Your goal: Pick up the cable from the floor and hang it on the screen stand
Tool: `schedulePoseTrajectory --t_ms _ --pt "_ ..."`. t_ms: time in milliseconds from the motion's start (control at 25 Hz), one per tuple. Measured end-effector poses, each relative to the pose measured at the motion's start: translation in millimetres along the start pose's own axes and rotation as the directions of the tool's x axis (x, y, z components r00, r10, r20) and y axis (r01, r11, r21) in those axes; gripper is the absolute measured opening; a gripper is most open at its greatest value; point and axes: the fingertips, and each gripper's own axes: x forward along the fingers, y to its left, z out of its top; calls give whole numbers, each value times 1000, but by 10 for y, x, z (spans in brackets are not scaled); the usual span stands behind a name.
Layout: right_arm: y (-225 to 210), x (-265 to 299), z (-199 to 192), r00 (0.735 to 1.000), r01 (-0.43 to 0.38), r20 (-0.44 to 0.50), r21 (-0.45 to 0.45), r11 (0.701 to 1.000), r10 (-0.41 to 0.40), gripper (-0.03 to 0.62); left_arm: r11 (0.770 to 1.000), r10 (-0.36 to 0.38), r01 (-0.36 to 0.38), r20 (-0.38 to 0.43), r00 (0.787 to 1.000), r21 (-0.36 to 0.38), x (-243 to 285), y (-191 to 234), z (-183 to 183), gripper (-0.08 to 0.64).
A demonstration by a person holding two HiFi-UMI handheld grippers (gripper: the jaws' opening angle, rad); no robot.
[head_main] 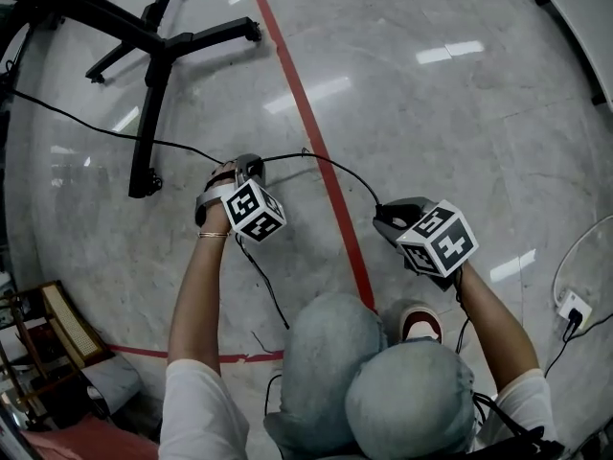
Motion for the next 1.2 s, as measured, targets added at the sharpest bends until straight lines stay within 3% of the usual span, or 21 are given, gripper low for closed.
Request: schedulePoseTrajectory --t_ms 120,240,400,520,720,1200 --pt "-83 -48 174 998 13 57 51 999 -16 114 987 -10 15 34 999 -161 -183 83 9 23" --pt "-151 -103 436 994 20 107 69 997 -28 114 946 -3 26 71 997 -324 -387 247 66 21" --pt "-126 -340 892 985 19 169 107 994 -37 112 845 6 76 152 988 -530 -864 582 284 18" --pt "67 -822 1339 975 26 216 142 989 -57 110 761 32 131 238 971 -635 -1514 876 582 17" --pt "685 -1858 2040 974 48 216 117 992 -73 108 655 89 189 323 942 -731 -2867 1346 995 17" --pt "2131 -3912 3444 979 38 196 88 995 -54 106 430 164 207 301 940 -879 -5435 2182 1176 15"
